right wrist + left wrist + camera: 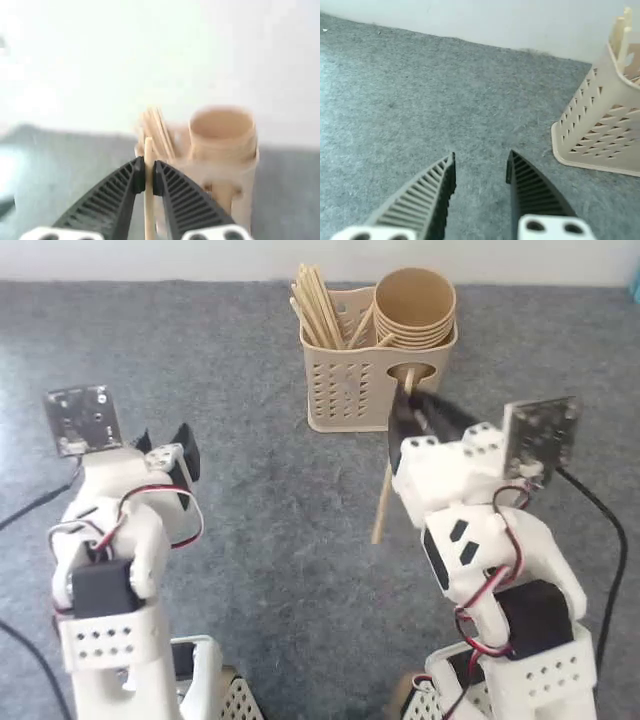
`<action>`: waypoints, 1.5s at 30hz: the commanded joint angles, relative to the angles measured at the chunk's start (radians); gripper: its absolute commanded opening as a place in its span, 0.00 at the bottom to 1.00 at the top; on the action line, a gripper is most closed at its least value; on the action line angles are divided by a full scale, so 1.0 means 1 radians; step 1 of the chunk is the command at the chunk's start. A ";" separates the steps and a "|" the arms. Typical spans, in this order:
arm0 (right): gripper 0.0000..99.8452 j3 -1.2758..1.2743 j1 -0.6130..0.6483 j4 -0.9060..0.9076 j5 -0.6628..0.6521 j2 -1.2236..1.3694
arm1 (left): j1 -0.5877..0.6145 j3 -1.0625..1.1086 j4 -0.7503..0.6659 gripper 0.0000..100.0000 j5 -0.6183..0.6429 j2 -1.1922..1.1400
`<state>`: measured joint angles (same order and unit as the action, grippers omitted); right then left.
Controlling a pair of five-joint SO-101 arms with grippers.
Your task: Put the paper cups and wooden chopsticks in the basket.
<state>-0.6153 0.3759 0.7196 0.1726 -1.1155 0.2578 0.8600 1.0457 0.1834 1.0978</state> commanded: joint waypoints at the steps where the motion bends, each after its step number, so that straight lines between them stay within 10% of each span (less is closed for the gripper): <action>1: 0.01 0.060 -0.010 -0.216 -0.038 0.019 | 0.048 0.076 -0.117 0.16 -0.011 0.029; 13: 0.01 0.107 -0.004 -0.835 -0.130 0.361 | 0.072 0.361 -0.476 0.16 -0.011 0.031; 24: 0.01 0.562 -0.062 -0.839 -0.124 0.774 | 0.072 0.486 -0.675 0.16 -0.012 0.031; 33: 0.01 0.531 -0.058 -0.809 -0.124 0.862 | 0.072 0.521 -0.724 0.16 -0.017 0.031; 40: 0.21 0.529 -0.038 -0.734 -0.123 0.865 | 0.072 0.522 -0.724 0.16 -0.017 0.031; 45: 0.12 0.546 -0.036 -0.720 -0.127 0.826 | 0.072 0.522 -0.726 0.16 -0.014 0.031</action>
<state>-0.1059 0.3314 -0.0184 0.0606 -0.2363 0.3222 1.3878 0.3475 0.1741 1.1070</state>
